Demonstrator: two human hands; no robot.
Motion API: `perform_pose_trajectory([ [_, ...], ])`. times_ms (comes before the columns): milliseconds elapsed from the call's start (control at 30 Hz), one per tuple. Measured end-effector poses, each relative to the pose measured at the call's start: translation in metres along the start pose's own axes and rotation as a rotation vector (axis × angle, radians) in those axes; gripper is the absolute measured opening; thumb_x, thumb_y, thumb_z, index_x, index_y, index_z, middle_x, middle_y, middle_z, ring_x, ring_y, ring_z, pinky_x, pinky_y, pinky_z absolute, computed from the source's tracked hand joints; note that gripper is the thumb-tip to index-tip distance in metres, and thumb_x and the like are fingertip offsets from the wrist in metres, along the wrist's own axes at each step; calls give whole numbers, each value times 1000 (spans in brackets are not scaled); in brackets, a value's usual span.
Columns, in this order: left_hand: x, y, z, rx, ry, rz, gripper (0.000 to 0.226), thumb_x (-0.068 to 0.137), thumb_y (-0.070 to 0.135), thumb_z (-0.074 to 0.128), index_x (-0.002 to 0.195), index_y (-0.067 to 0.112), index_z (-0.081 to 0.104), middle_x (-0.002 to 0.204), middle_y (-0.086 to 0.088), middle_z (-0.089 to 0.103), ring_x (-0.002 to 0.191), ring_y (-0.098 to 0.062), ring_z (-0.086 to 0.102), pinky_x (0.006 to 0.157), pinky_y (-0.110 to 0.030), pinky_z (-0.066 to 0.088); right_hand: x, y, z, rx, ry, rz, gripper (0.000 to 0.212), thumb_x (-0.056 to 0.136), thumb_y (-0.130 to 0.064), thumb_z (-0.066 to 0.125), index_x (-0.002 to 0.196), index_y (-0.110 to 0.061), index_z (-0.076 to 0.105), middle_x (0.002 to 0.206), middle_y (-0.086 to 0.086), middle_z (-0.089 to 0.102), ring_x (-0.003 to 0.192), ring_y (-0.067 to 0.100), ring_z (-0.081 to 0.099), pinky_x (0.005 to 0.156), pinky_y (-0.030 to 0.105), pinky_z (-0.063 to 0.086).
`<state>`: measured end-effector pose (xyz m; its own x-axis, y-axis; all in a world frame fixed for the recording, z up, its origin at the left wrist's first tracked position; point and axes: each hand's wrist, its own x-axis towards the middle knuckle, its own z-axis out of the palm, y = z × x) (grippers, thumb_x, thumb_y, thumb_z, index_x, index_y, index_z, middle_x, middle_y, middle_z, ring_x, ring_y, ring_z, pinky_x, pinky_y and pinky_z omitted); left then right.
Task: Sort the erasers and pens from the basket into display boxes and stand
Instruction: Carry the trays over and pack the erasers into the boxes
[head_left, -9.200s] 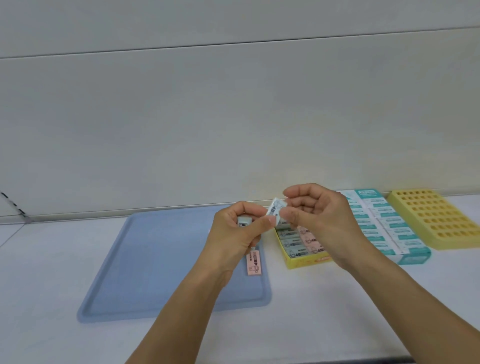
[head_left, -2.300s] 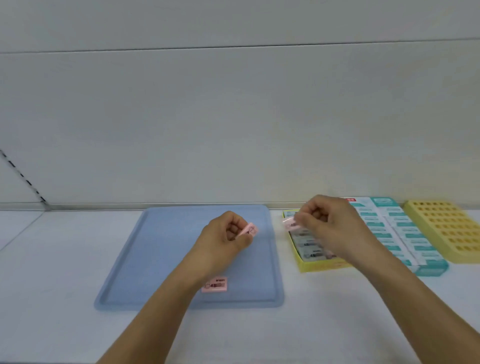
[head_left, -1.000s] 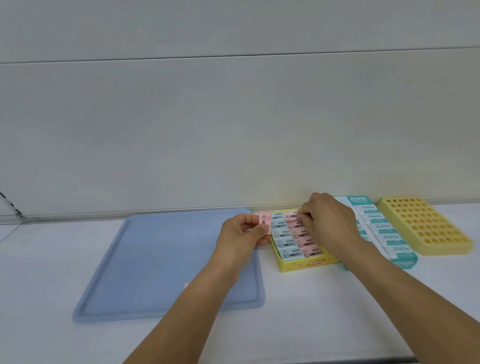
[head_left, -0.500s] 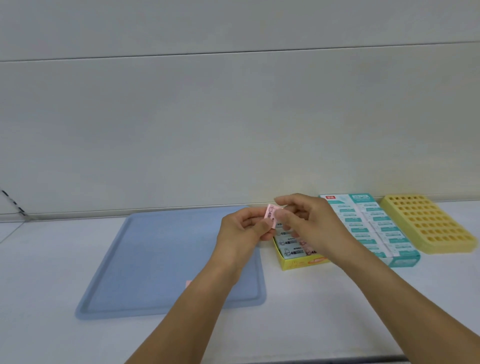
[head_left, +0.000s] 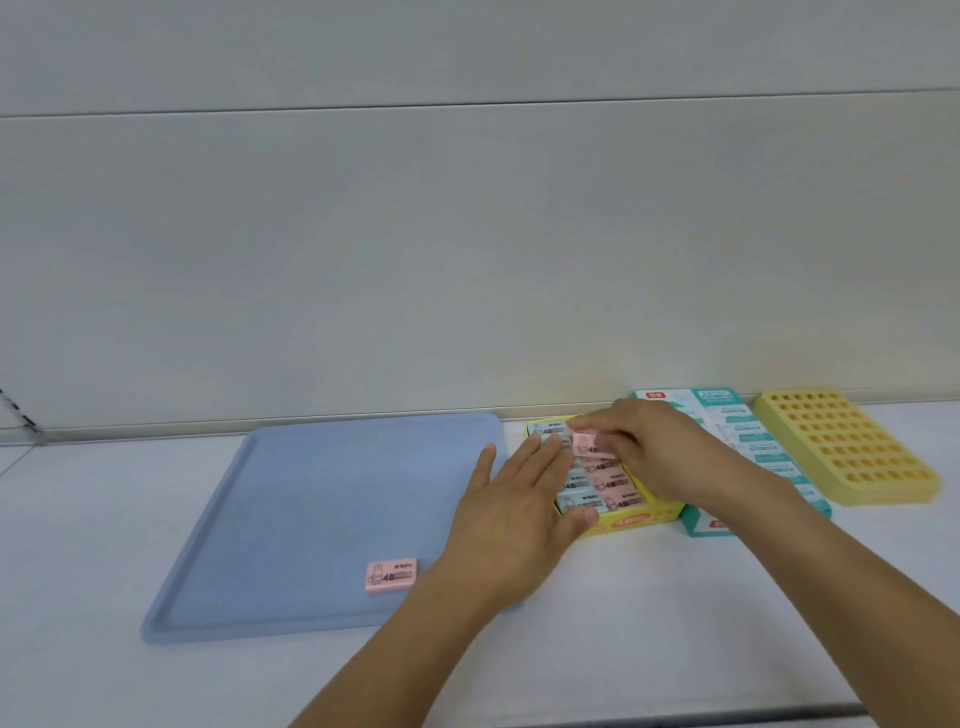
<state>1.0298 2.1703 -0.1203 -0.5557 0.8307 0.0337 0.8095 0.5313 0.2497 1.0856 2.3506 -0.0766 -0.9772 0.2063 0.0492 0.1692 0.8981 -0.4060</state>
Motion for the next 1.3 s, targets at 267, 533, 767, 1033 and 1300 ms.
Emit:
perform_pose_trajectory([
  [267, 0, -3, 0, 37, -2, 15, 94, 76, 76, -5, 155, 27, 11, 162, 11, 5, 148, -3, -5, 116, -36, -15, 4, 5, 5, -154, 132, -52, 14, 92, -35, 59, 99, -28, 70, 99, -6, 56, 93, 13, 52, 77, 39, 48],
  [533, 2, -4, 0, 29, 3, 21, 96, 71, 70, -9, 155, 27, 10, 162, 12, 5, 148, -3, -5, 118, -37, -13, 5, 4, 3, -213, 66, -123, 11, 89, -31, 63, 98, -28, 58, 94, -13, 53, 89, 10, 49, 71, 27, 39],
  [767, 0, -3, -1, 20, -11, 19, 99, 74, 81, -7, 155, 27, 13, 162, 12, 5, 148, -2, -5, 117, -36, -13, 10, 4, -11, -323, 2, -151, 20, 86, -31, 64, 106, -32, 59, 100, -12, 55, 92, 11, 50, 79, 27, 40],
  [1033, 1, -8, -1, -55, -12, 43, 96, 71, 72, -3, 154, 27, 17, 162, 13, 9, 147, -1, -3, 119, -34, -8, 10, 17, 8, -161, 107, -195, 9, 86, -16, 68, 81, -21, 72, 87, -6, 63, 85, 16, 58, 73, 39, 49],
  [1300, -23, -43, -33, -628, 187, -59, 37, 100, 30, 49, 137, 28, 52, 146, 15, 44, 133, 7, 35, 115, -14, 18, 1, 13, 15, -274, 208, -197, 17, 91, -26, 60, 100, -25, 75, 100, -3, 61, 92, 21, 53, 73, 39, 46],
])
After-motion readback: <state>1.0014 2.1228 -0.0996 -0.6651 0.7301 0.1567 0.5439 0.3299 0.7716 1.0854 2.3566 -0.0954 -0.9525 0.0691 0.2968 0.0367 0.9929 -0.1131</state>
